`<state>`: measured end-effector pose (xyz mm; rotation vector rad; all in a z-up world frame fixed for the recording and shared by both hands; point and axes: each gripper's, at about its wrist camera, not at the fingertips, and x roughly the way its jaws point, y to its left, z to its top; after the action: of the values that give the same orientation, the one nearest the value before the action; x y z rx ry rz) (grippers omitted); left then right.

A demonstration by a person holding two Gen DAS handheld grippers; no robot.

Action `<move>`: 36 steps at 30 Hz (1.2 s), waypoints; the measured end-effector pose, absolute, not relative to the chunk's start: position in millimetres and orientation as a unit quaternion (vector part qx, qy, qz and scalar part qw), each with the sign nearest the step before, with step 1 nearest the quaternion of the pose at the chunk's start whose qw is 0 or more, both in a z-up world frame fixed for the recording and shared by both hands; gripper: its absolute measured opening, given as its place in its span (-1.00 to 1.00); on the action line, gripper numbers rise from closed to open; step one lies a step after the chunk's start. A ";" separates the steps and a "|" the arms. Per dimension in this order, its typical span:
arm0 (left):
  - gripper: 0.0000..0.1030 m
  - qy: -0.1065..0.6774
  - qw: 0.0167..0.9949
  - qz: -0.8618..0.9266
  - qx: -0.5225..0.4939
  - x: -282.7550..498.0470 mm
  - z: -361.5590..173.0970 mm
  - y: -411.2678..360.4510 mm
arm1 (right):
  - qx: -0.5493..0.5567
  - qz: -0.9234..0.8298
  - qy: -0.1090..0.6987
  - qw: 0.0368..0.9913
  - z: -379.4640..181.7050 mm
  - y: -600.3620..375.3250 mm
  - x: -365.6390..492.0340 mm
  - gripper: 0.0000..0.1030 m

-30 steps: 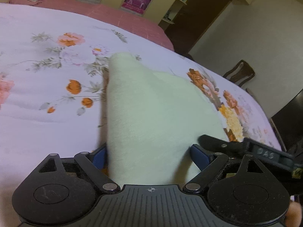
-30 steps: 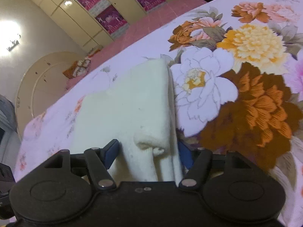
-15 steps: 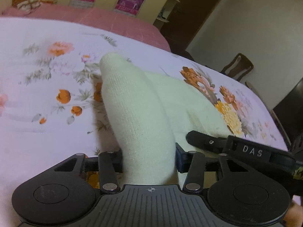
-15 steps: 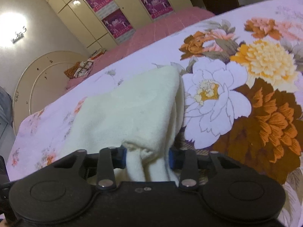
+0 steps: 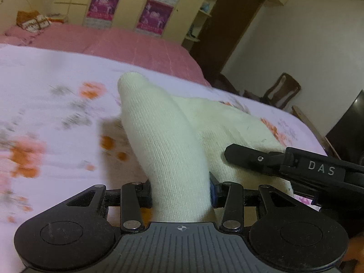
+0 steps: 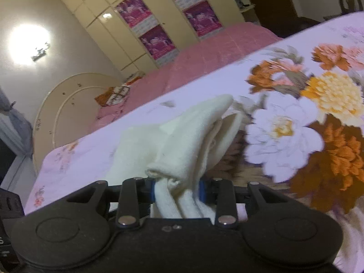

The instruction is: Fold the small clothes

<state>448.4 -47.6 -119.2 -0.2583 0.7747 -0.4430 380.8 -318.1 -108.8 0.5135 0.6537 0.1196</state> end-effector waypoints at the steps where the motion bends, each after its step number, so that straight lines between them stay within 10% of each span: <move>1: -0.17 0.370 0.896 -0.210 -0.124 446.9 -115.3 -37.9 | 0.248 0.065 0.316 0.914 -105.9 -311.4 382.4 -0.38; 20: -0.16 0.373 0.911 -0.142 -0.106 465.7 -154.6 184.0 | 0.243 0.115 0.333 0.904 -142.0 -109.6 444.7 -0.38; 24: 0.37 0.375 0.907 -0.132 -0.136 469.0 -177.0 202.0 | 0.222 0.085 0.360 0.902 -167.3 -100.0 450.0 -0.33; 36: 0.37 0.355 0.923 -0.076 -0.124 494.9 -157.7 204.2 | 0.157 0.052 0.304 0.938 -119.7 -105.1 447.6 -0.23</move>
<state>494.9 204.2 -157.7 -0.2539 0.7291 -0.1553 447.6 -105.1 -119.7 0.3213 0.6202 0.1069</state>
